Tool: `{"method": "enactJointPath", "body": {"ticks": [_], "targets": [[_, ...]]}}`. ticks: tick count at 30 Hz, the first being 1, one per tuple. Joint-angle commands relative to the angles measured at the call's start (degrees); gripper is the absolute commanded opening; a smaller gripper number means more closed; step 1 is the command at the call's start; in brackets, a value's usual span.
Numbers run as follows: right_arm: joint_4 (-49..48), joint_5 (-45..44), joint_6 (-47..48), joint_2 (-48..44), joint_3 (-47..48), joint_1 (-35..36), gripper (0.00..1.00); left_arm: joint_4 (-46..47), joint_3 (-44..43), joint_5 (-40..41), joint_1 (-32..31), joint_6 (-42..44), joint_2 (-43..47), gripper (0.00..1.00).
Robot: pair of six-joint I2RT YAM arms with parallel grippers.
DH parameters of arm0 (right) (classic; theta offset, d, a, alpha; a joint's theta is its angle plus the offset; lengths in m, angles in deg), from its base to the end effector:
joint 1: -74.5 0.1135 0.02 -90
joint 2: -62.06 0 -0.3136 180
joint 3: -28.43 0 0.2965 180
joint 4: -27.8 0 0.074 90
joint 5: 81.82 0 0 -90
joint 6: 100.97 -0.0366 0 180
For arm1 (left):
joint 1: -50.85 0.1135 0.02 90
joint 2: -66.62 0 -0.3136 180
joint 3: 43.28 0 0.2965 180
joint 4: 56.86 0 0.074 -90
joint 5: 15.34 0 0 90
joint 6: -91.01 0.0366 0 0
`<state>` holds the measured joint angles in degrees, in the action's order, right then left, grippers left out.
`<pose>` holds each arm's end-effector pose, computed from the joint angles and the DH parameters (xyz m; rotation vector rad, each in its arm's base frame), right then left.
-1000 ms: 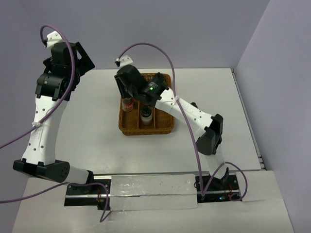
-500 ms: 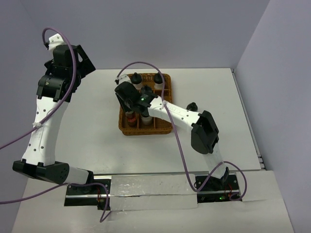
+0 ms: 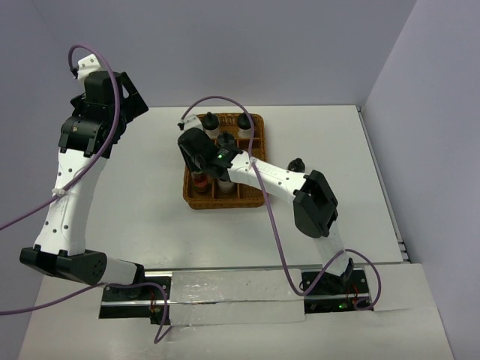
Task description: Organize the condiment bottles
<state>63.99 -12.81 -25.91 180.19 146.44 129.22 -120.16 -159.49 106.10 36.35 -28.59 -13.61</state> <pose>0.3292 0.4427 0.3254 -0.5450 2.1021 0.2962 0.2954 -0.0567 0.5485 -0.5861 1.8846 0.0628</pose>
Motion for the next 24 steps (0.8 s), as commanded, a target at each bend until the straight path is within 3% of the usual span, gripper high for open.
{"method": "enactJointPath", "body": {"ticks": [1, 3, 6, 9, 12, 16, 24], "targets": [[-6.74, -1.58, -0.16, -2.08, -0.18, -0.05, 0.09, 2.4, 0.03, -0.35, 0.44, -0.3, 1.9, 0.99], [-6.92, -1.85, -0.26, -2.68, -0.81, -0.05, 0.14, 2.32, -0.05, -0.49, 0.44, -0.28, 1.84, 0.99], [-6.98, -2.09, -0.62, -3.61, -1.61, -0.05, 0.33, 2.31, 0.03, -0.64, 0.44, -0.28, 1.7, 0.99], [-6.06, -2.31, -0.97, -3.87, -0.78, -0.09, 0.72, 2.26, 0.16, -0.94, 0.44, -0.32, 1.57, 0.99], [-4.39, -2.8, -0.73, -3.79, 1.54, -0.13, 0.92, 2.39, 0.29, -1.35, 0.44, -0.37, 1.57, 0.99], [-2.17, -3.99, 0.58, -3.42, 5.87, -0.1, 0.99, 2.48, 0.16, -1.6, 0.44, -0.37, 1.48, 0.99], [2.4, -5.75, 2.52, -6.34, 14.06, -0.77, 1.0, 2.4, 0.19, -1.47, 0.44, -0.35, 1.23, 0.99]]}}
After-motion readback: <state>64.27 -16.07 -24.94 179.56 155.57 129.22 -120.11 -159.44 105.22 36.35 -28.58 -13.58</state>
